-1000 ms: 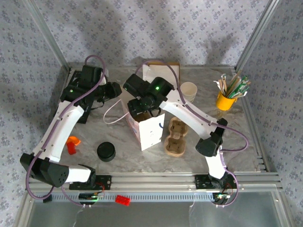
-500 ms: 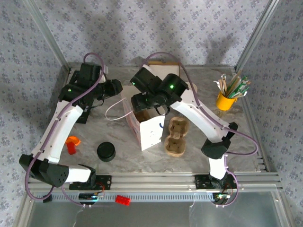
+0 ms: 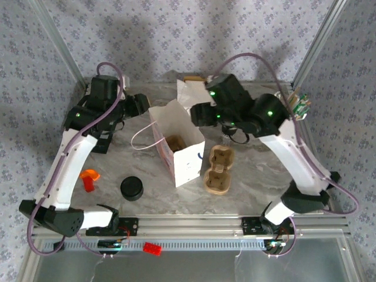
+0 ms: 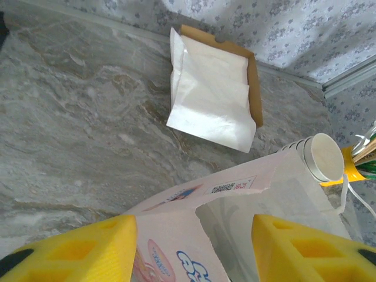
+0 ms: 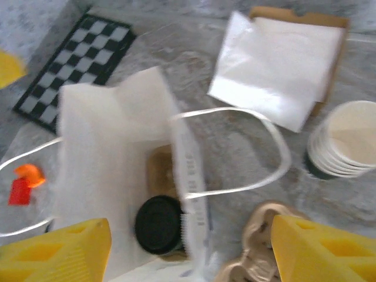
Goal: Pack the takeout coffee
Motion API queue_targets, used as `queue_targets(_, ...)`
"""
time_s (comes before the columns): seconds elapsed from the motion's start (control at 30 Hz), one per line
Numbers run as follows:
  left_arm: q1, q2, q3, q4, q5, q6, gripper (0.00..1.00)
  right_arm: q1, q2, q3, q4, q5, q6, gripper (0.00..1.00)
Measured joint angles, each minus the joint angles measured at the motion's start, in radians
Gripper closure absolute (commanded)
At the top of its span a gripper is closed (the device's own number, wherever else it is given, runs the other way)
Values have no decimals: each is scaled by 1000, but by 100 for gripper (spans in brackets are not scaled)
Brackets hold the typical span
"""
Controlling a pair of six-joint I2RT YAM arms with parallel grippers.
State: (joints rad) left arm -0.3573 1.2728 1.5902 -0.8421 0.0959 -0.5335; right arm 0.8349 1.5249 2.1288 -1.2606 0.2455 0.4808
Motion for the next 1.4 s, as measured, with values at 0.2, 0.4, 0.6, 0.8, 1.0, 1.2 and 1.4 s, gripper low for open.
queue_targets(0.2, 41, -102, -52, 7, -31, 29, 43, -223, -178, -267, 100, -5, 1, 25)
queue_targets(0.4, 58, -191, -165, 8, -64, 49, 41, -463, -286, -480, 163, -21, 3, 24)
queue_targets(0.6, 64, -233, -246, 8, -90, 67, 39, -743, -304, -625, 181, -91, 19, 27)
queue_targets(0.8, 65, -257, -286, 35, -80, 81, 37, -925, -254, -647, 188, -146, 9, 36)
queue_targets(1.0, 65, -259, -301, 71, -58, 82, 37, -1041, -171, -652, 217, -200, -28, 47)
queue_targets(1.2, 65, -258, -305, 98, -55, 89, 36, -1061, -58, -629, 231, -212, -53, 54)
queue_targets(1.4, 65, -253, -305, 114, -56, 92, 36, -1062, -9, -563, 243, -208, -58, 58)
